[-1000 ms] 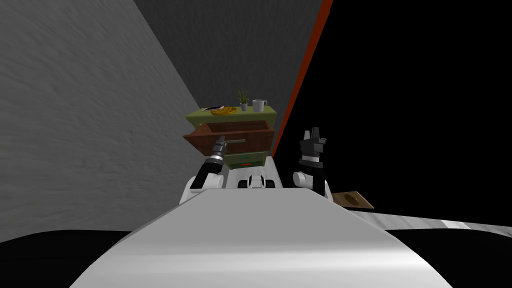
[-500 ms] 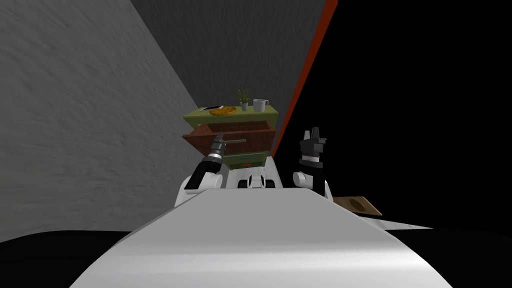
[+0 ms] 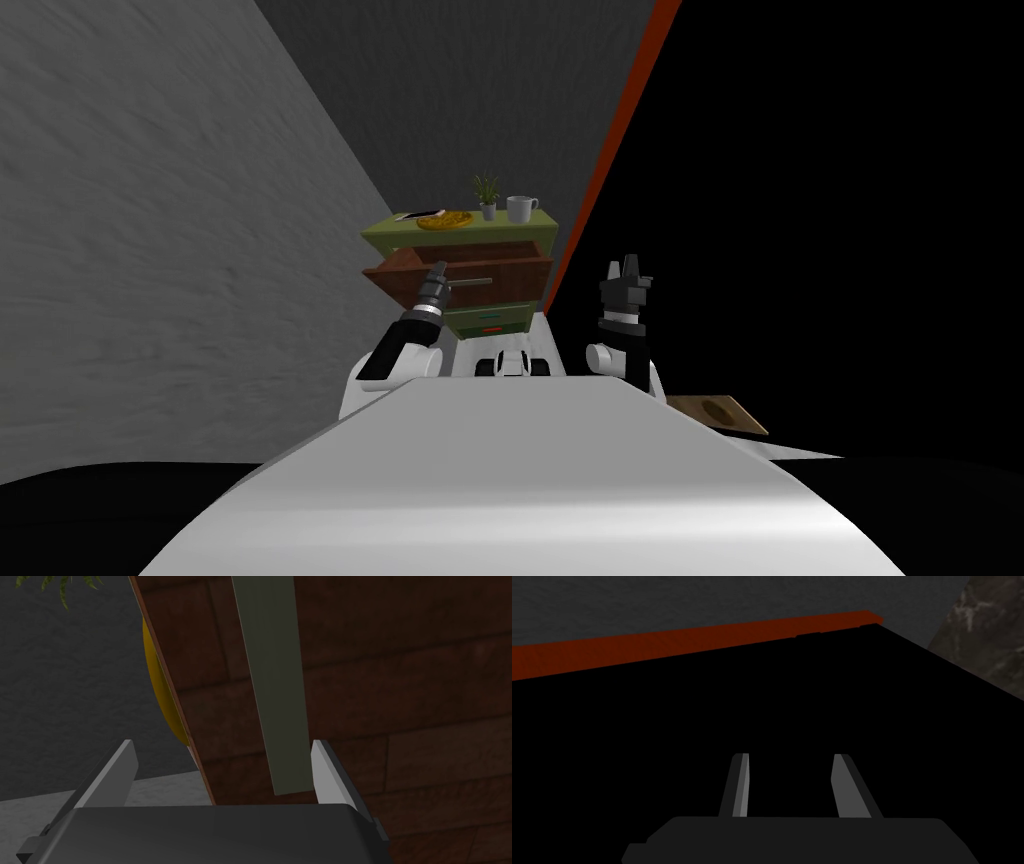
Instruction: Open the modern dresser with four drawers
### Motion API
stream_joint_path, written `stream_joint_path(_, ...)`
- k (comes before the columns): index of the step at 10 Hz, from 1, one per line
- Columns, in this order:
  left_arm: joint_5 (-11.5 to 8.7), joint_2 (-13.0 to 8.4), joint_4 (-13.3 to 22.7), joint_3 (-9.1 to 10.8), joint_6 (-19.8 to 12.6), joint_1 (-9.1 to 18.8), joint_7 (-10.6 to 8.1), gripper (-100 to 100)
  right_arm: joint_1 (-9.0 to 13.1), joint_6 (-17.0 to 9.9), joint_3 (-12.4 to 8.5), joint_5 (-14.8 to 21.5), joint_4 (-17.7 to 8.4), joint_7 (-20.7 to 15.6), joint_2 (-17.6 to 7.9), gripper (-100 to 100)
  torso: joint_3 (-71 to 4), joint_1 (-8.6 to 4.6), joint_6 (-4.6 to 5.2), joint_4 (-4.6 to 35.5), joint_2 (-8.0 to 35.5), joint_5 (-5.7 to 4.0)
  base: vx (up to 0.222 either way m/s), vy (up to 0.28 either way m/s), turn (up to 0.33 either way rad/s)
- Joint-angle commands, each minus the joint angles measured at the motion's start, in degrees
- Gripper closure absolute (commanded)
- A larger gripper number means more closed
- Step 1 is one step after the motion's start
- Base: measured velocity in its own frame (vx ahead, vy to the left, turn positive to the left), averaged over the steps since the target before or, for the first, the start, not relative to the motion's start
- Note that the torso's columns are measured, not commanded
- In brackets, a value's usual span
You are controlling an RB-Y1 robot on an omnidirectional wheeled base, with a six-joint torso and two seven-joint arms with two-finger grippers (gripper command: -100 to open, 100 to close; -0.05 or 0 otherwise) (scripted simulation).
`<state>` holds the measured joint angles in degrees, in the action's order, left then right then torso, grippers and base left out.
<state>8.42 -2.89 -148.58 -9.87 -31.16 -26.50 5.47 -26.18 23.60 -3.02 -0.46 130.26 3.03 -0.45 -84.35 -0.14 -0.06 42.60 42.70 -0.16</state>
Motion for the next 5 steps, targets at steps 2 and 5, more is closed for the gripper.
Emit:
stream_joint_path(2,0.0,0.0,0.3,-0.01,-0.2,-0.2,-0.02,0,0.0,0.0,0.0,0.0,0.0,0.0,0.0,0,-0.1,0.05,0.05,-0.2,-0.2,0.07,0.000,0.000,0.000)
stream_joint_path(5,0.0,0.0,0.4,-0.01,-0.3,-0.3,-0.04,0,0.0,0.0,0.0,0.0,0.0,0.0,0.0,0,-0.2,0.10,0.07,-0.3,-0.4,0.13,0.000,0.000,0.000)
